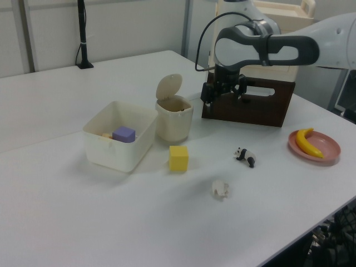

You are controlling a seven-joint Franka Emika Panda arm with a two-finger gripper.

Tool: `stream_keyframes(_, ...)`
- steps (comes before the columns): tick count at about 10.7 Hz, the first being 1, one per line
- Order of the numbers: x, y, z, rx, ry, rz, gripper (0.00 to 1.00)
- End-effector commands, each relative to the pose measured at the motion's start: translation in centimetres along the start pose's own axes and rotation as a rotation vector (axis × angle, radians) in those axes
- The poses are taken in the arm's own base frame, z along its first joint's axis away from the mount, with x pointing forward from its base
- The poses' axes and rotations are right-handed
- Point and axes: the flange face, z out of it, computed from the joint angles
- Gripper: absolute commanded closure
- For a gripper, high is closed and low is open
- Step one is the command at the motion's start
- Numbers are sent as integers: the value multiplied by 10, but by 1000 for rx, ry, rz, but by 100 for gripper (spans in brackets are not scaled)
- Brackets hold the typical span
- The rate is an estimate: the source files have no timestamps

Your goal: Open the trash can

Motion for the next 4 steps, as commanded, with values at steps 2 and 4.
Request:
stream_keyframes(2, -38, 15, -17, 29, -39, -83, 0)
stream_keyframes(4, -39, 14, -15, 27, -53, -82, 0)
